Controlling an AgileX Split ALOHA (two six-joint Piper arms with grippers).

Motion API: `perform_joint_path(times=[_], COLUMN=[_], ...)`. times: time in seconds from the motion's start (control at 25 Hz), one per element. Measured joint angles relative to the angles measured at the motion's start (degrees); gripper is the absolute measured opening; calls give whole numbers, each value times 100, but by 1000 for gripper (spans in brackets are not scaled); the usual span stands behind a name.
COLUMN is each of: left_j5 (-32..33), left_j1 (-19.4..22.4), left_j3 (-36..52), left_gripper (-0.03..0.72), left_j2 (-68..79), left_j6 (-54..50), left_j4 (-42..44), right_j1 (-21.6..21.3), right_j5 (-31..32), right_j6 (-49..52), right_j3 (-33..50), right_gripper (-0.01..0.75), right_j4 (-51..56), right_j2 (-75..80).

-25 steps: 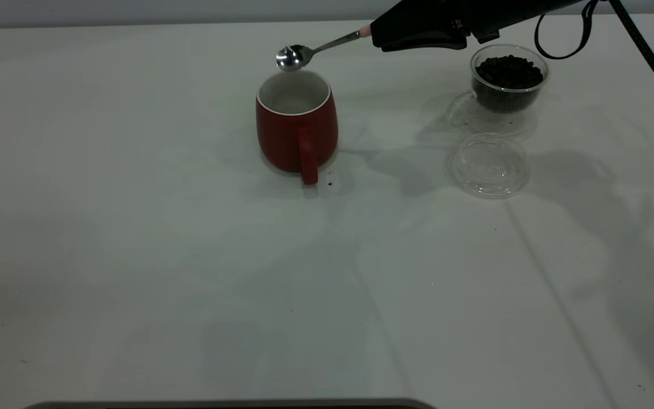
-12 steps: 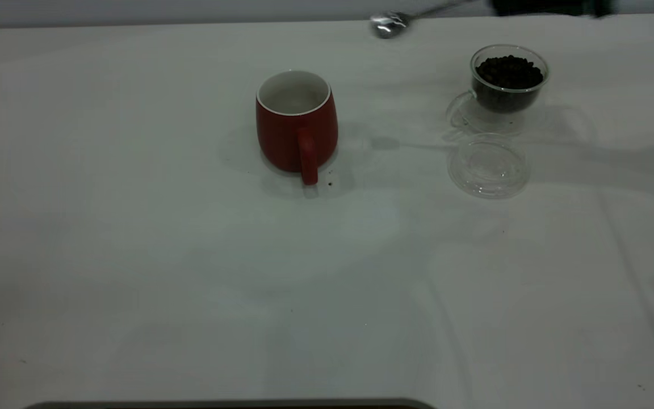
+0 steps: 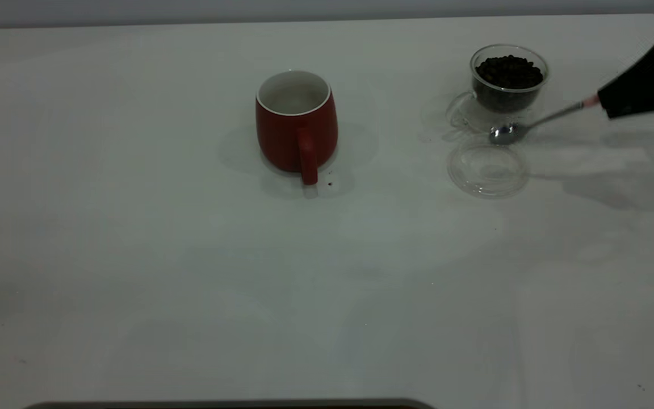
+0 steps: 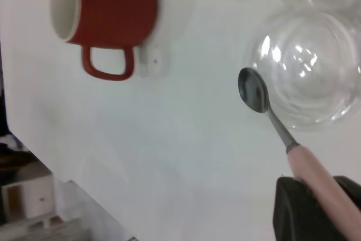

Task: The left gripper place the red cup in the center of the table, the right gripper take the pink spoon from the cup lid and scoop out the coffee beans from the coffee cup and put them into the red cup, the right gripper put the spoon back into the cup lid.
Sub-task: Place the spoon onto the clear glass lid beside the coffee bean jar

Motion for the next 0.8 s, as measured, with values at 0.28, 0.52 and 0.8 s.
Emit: perform_joint_path(times=[0.28,0.52,0.8], left_j5=[0,0,0], left_j1=[0,0,0], left_j3=[0,0,0], left_gripper=[357,357,357], left_j2=[0,0,0], left_j6=[0,0,0], left_j4=[0,0,0], right_j1=[-5,-5,-5], right_j5=[-365,-313,-525], right_j6=[0,-78,-144], right_j3=[0,0,0], right_gripper=[96,96,194], right_j4=[784,929,910], right_j2=[719,918,922])
